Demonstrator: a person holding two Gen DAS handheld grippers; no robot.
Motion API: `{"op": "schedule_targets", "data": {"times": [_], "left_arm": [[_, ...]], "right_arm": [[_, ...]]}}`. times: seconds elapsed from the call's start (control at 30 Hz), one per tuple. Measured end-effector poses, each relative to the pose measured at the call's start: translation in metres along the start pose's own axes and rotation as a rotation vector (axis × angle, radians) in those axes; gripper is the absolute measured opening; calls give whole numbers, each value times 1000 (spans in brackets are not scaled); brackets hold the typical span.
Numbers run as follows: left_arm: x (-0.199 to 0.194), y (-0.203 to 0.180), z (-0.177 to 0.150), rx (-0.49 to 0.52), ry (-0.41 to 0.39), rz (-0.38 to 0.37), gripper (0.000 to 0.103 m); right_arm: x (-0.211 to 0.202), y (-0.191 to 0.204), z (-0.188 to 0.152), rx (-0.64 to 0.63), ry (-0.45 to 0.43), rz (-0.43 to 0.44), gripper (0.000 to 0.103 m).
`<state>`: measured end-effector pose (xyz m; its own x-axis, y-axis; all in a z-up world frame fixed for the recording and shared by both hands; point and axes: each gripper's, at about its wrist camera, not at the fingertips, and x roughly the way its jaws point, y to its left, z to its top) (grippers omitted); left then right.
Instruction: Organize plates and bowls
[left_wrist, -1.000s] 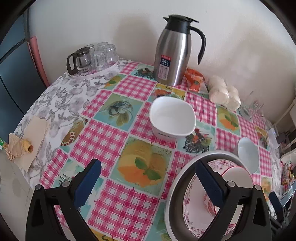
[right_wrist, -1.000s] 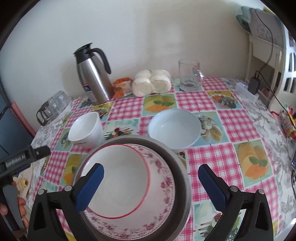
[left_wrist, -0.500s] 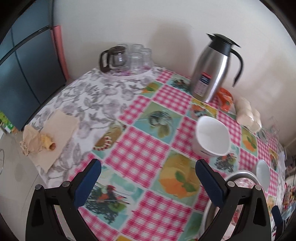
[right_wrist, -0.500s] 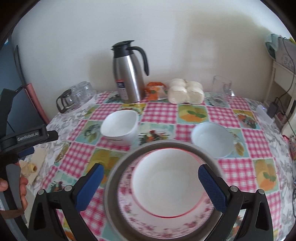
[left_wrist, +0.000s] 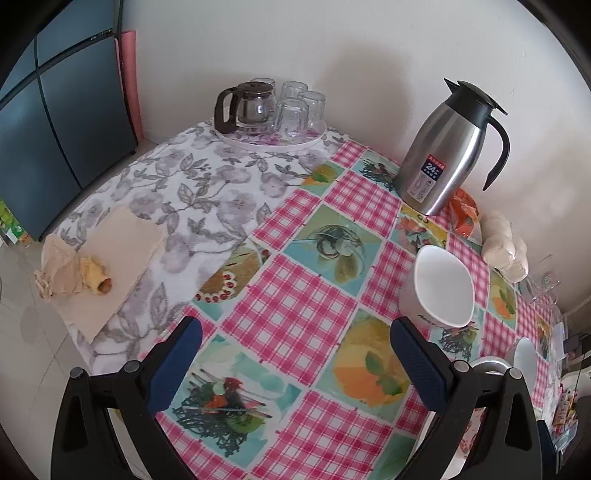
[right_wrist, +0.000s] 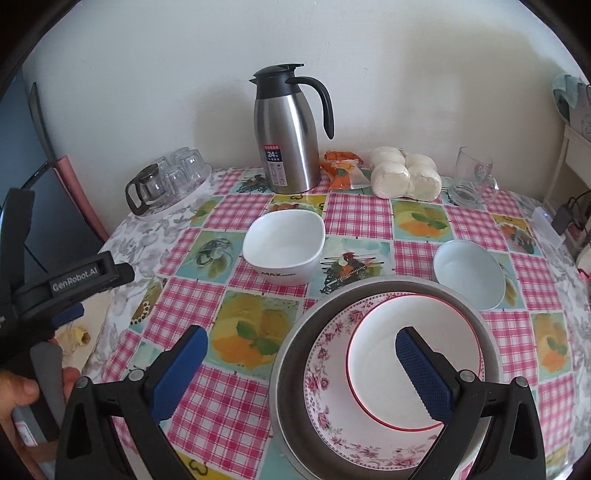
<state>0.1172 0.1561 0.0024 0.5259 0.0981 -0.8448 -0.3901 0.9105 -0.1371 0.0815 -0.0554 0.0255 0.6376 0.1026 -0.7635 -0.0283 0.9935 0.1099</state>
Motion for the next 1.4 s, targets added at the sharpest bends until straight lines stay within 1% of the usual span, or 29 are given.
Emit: {"op": "schedule_targets", "data": {"times": [0.27, 0.37, 0.53, 0.63, 0.77, 0.93, 1.0, 1.07, 1.23, 1.4], "left_arm": [[20, -14, 6, -21, 38, -60, 102], [28, -18, 10, -27, 41, -69, 102], [39, -24, 15, -31, 43, -92, 102], [47, -29, 17, -32, 38, -106, 102], [56, -33, 19, -55, 27, -153, 102], [64, -41, 21, -69, -25, -188, 102], [68, -44, 22, -63, -23, -197, 102], [77, -49, 23, -50, -7, -202, 102], [94, -61, 22, 5, 10, -170, 102], [110, -67, 23, 2, 32, -168, 101]], "right_arm": [[11, 3, 32, 4, 12, -64, 103], [20, 0, 45, 26, 28, -103, 103], [34, -9, 62, 66, 60, -131, 103], [44, -18, 70, 109, 81, -151, 103], [57, -27, 80, 126, 94, -171, 103], [78, -34, 87, 155, 112, -168, 103], [88, -35, 87, 162, 123, -156, 103], [96, -35, 87, 170, 135, -149, 103], [117, -34, 88, 167, 145, -178, 103], [136, -35, 91, 172, 153, -208, 102]]}}
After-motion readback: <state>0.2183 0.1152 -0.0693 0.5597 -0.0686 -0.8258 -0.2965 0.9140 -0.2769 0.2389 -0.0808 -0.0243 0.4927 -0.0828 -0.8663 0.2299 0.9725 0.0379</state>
